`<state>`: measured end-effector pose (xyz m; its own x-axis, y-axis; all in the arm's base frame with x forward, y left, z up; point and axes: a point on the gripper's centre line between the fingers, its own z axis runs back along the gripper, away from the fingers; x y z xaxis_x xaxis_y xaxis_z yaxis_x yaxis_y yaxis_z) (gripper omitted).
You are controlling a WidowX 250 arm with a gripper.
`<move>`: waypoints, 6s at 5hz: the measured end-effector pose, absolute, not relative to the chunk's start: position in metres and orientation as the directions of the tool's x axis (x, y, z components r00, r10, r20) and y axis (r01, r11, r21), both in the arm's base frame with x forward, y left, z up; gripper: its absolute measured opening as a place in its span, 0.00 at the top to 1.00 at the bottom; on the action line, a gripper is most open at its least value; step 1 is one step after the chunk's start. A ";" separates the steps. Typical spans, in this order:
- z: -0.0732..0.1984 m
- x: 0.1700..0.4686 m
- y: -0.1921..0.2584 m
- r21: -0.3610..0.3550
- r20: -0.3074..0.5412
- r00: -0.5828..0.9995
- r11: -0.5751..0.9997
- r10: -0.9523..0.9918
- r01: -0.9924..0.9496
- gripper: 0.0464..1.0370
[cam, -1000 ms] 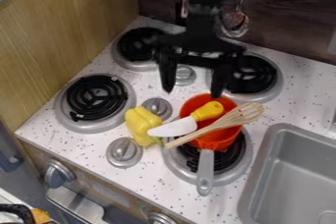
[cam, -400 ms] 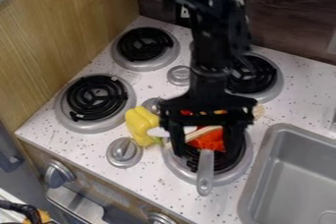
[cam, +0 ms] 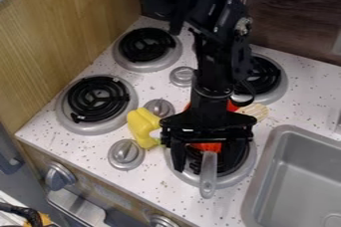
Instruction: Take the orange pot and put it on the upper left burner
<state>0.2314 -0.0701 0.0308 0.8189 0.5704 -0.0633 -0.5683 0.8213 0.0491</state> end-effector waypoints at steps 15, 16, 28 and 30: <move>0.042 0.319 0.011 0.043 0.139 0.941 0.947 0.309 -0.317 0.67; 0.035 0.333 0.033 0.073 0.130 0.967 0.971 0.218 -0.228 0.67; 0.015 0.363 0.090 0.089 0.119 0.984 0.986 0.132 -0.143 0.04; 0.033 0.354 0.086 0.147 0.077 0.982 0.972 0.172 -0.182 0.04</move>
